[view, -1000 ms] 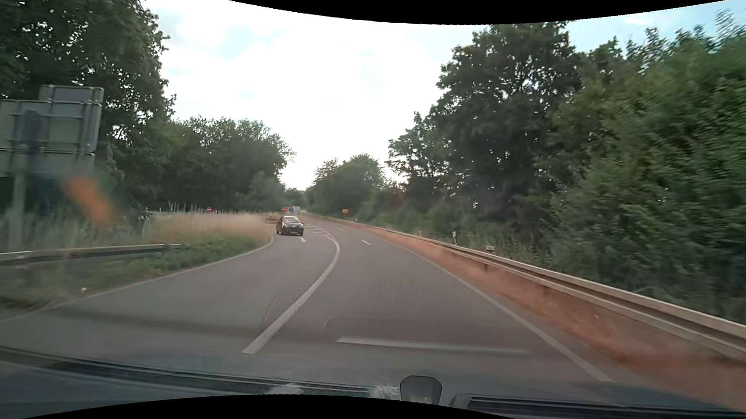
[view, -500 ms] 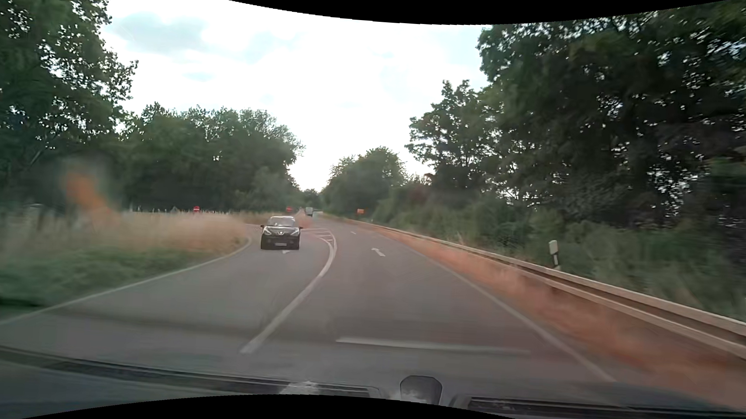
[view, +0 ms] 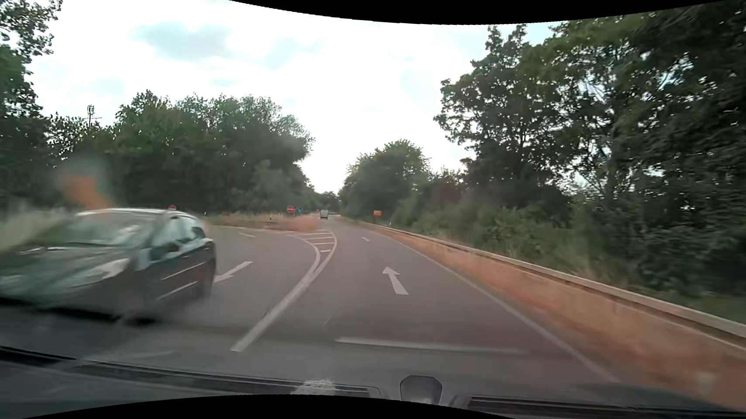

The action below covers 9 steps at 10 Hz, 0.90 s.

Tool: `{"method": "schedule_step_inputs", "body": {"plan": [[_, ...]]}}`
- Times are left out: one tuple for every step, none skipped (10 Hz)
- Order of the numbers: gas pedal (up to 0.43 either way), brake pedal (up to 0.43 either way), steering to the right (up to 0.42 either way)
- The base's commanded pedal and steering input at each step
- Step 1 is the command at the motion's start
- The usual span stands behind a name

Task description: Follow the waypoints while adhering to traffic rules and regulations

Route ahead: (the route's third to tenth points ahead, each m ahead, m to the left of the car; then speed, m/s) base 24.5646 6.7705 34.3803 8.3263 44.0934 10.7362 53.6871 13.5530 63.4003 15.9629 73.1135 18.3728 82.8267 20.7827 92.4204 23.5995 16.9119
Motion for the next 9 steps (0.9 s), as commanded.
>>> {"method": "schedule_step_inputs", "body": {"plan": [[0.11, 0.0, -0.036], [0.11, 0.0, -0.035], [0.11, 0.0, -0.035], [0.11, 0.0, -0.035], [0.11, 0.0, -0.035], [0.11, 0.0, -0.035], [0.11, 0.0, -0.034], [0.11, 0.0, -0.034], [0.118, 0.0, -0.034]]}}
